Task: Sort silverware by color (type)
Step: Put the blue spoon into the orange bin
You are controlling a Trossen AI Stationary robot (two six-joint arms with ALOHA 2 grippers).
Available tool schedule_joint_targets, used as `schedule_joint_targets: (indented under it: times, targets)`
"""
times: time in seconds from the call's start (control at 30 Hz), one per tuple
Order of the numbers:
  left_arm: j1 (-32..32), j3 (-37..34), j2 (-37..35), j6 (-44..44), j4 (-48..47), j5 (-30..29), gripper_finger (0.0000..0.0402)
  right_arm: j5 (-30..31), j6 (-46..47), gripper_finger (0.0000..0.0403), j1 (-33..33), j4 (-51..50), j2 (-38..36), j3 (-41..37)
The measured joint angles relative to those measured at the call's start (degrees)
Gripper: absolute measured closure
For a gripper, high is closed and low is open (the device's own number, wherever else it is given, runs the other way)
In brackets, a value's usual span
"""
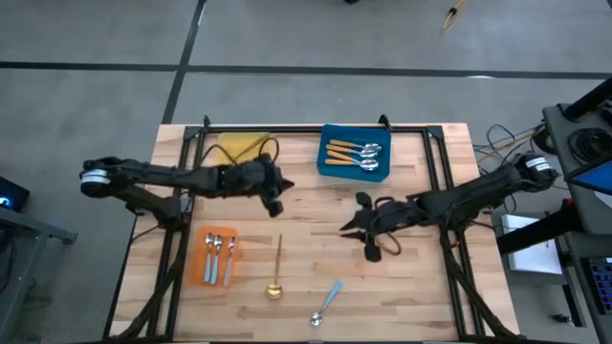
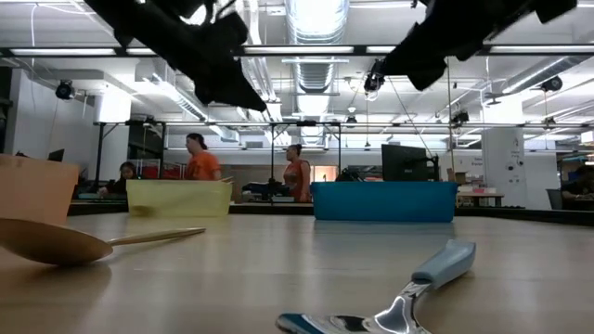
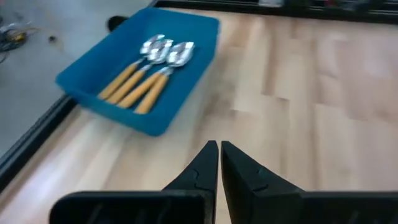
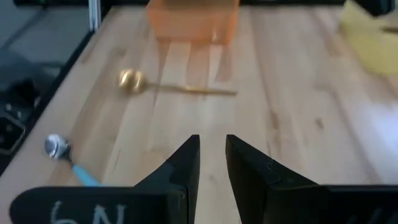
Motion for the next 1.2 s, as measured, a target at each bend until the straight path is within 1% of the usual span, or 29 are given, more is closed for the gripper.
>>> schedule_joint_targets:
  times: [0.1, 0.3, 0.5, 0.6, 0.8, 0.9, 1.07, 1.2]
  targets:
    - [-3.9, 0.0, -1.4, -1.7, -1.8, -0.8, 0.0401, 0.0, 0.2, 0.0335, 1.5, -7.2, 3.7, 5.5]
    - [-10.6, 0.0, -4.1, -8.3, -3.5, -1.1, 0.0400, -0.1, 0.7, 0.0335, 4.8, -20.7, 10.8, 15.0]
    - [-18.0, 0.0, -6.0, -14.5, -3.4, -6.6, 0.0400, 0.0, 2.0, 0.0335, 8.6, -31.9, 18.0, 23.6]
    - [-21.1, 0.0, -6.2, -17.4, -3.3, -7.5, 0.0400, -0.1, 2.0, 0.0335, 10.9, -35.7, 21.5, 27.6]
    - [-26.9, 0.0, -4.4, -21.0, -2.0, -13.8, 0.0400, -0.1, 2.0, 0.0335, 15.2, -36.9, 28.2, 33.8]
    - [-29.7, 0.0, -2.7, -21.9, 0.3, -17.2, 0.0400, 0.0, 2.0, 0.0335, 17.1, -37.0, 31.7, 36.5]
    - [-33.9, 0.0, 0.2, -21.9, 5.5, -19.9, 0.0400, 0.8, 2.0, 0.0335, 19.7, -34.7, 37.1, 38.8]
    - [-36.2, 0.0, 2.5, -21.8, 10.1, -20.4, 0.0400, 2.5, 2.0, 0.0335, 21.0, -34.1, 40.7, 39.9]
